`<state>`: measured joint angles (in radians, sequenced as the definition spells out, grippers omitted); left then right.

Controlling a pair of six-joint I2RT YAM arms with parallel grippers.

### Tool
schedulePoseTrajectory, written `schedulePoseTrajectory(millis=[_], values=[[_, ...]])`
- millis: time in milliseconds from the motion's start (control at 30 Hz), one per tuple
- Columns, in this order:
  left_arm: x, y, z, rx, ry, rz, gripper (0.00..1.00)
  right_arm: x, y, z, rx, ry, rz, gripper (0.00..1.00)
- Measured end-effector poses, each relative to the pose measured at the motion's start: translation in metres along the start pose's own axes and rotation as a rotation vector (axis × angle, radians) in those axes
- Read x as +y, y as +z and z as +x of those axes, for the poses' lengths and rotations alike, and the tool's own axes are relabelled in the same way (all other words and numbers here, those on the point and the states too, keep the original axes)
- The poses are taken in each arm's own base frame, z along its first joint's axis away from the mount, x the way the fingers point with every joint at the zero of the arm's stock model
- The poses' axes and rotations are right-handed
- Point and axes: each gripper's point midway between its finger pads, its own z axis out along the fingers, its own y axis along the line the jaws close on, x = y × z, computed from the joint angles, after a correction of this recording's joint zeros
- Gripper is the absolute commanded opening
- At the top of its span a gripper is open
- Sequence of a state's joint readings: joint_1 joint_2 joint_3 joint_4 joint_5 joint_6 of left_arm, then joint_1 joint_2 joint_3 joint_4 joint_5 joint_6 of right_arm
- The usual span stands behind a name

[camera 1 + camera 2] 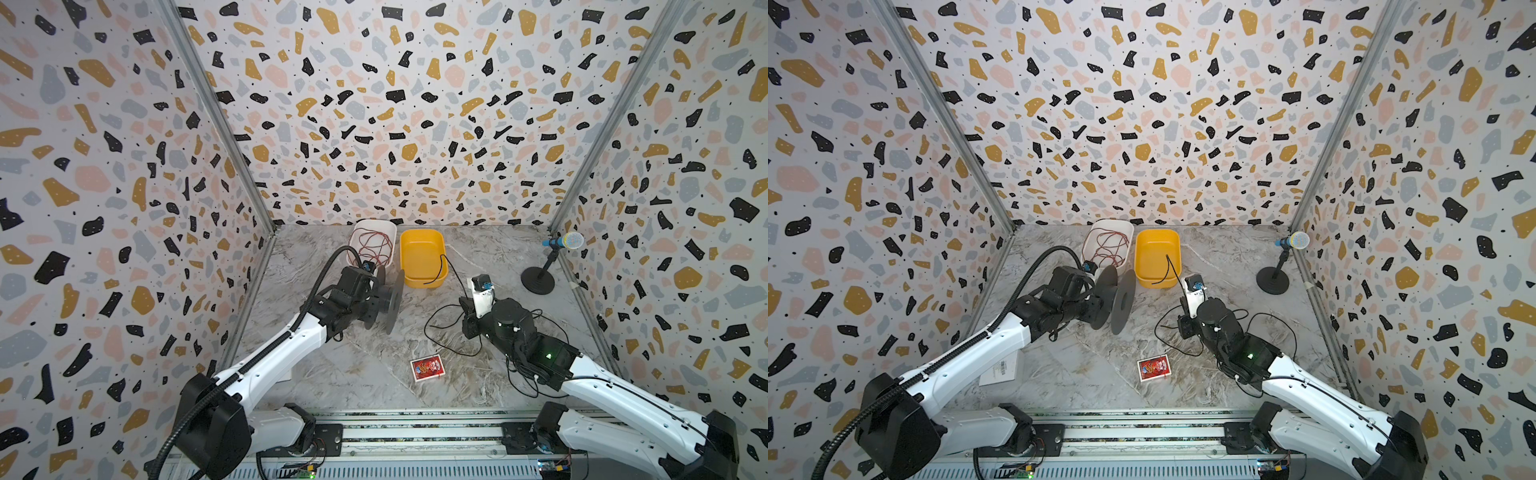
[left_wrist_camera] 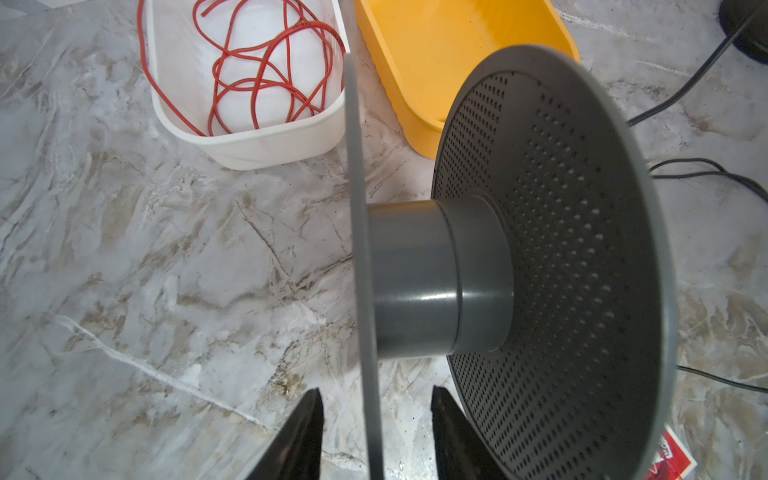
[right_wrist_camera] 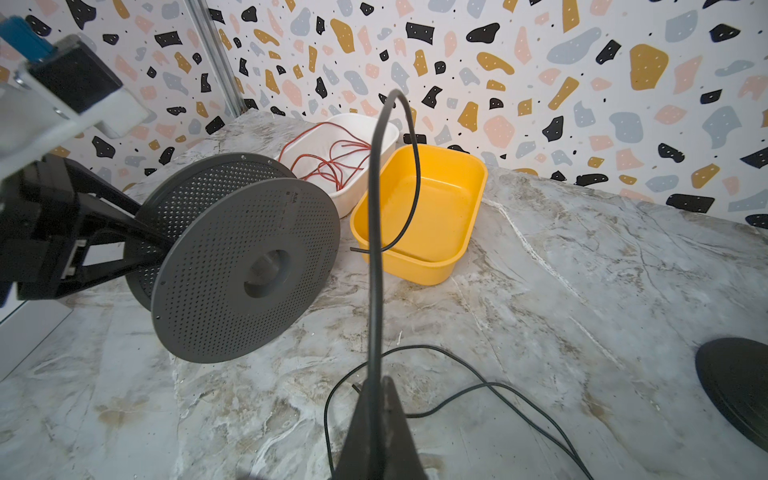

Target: Wrap the cables

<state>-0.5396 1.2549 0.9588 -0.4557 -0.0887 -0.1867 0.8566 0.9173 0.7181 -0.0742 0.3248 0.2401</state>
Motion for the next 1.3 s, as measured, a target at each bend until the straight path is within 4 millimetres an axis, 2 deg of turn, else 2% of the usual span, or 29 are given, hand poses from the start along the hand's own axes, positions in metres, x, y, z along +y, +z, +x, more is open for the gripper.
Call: schedulePoseTrajectory(millis=[233, 700, 1033, 1133, 1200, 1300], values=[[0.002, -0.006, -0.014, -0.035, 0.004, -0.014, 0.6, 0.002, 0.0, 0.0, 0.001, -0.003, -0.009, 0.0], [0.009, 0.002, -0.011, -0.003, 0.0, -0.063, 0.6, 0.003, 0.0, 0.0, 0.003, -0.006, -0.018, 0.0], [0.019, 0.006, -0.02, 0.01, -0.003, -0.132, 0.6, 0.003, 0.0, 0.001, 0.003, -0.01, -0.02, 0.0], [0.018, 0.003, -0.022, 0.009, -0.002, -0.13, 0.65, 0.004, 0.0, 0.001, 0.004, -0.022, -0.026, 0.0], [0.015, -0.001, -0.025, -0.004, 0.005, -0.108, 0.72, 0.007, 0.0, 0.001, 0.007, -0.034, -0.038, 0.0], [0.006, -0.017, -0.034, -0.052, 0.019, -0.047, 0.8, 0.012, -0.002, 0.0, 0.018, -0.069, -0.072, 0.0]])
